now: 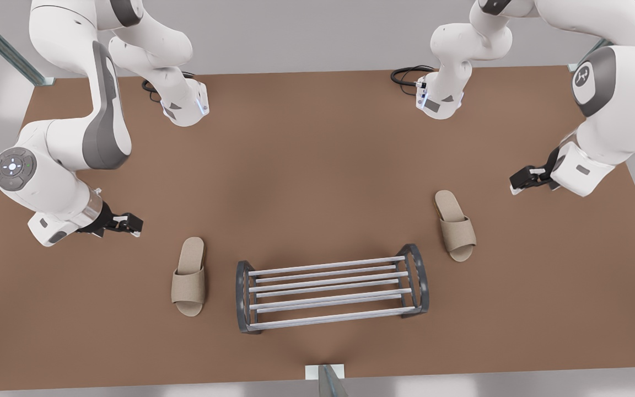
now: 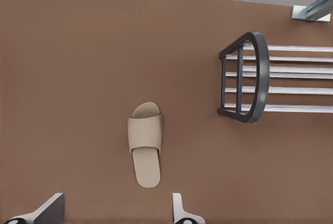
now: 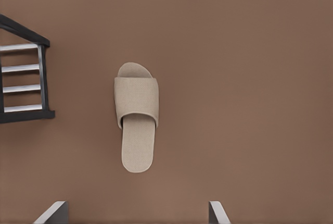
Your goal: Place the right shoe on the shoe rack with the right arm, and place the left shoe on the shoe rack with the left arm
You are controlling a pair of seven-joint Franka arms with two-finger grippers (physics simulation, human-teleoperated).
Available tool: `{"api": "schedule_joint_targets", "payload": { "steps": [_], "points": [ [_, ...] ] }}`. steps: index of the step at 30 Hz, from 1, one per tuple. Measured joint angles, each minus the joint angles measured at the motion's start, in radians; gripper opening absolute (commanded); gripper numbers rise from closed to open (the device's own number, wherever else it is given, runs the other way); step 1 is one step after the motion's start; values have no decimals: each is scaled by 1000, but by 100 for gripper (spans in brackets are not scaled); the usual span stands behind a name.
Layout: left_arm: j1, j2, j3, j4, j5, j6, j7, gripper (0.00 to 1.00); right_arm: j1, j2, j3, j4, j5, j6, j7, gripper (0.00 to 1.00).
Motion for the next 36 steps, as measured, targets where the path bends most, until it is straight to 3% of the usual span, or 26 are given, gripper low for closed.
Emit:
{"api": "schedule_joint_targets", "payload": {
  "steps": [9, 15, 20, 24, 30, 33, 36],
  "points": [
    [-14, 10, -7, -1, 16, -18, -9, 100, -84, 0, 63, 0, 6, 10, -20, 100],
    [-284, 61, -15, 5, 81, -80, -176, 100, -55, -6, 66, -24, -1, 37, -20, 100],
    [-417, 174, -17, -13, 291, -102, -353, 100, -81, -16, 65, -83, 29, 71, -24, 100],
    [-492, 177, -19, -232, 518, -90, -460, 100, -105, -12, 62, -126, 80, 101, -35, 100],
    [-617, 140, -17, -635, 751, 1, -674, 100, -215, -80, 60, -545, 520, 323, -128, 100],
    [-638, 88, -9, -842, 828, 174, -928, 100, -211, -90, 59, -714, 859, 482, -269, 100],
    [-639, 77, 44, -908, 957, 412, -1217, 100, -202, -49, 60, -765, 1226, 626, -500, 100]
  ]
}}
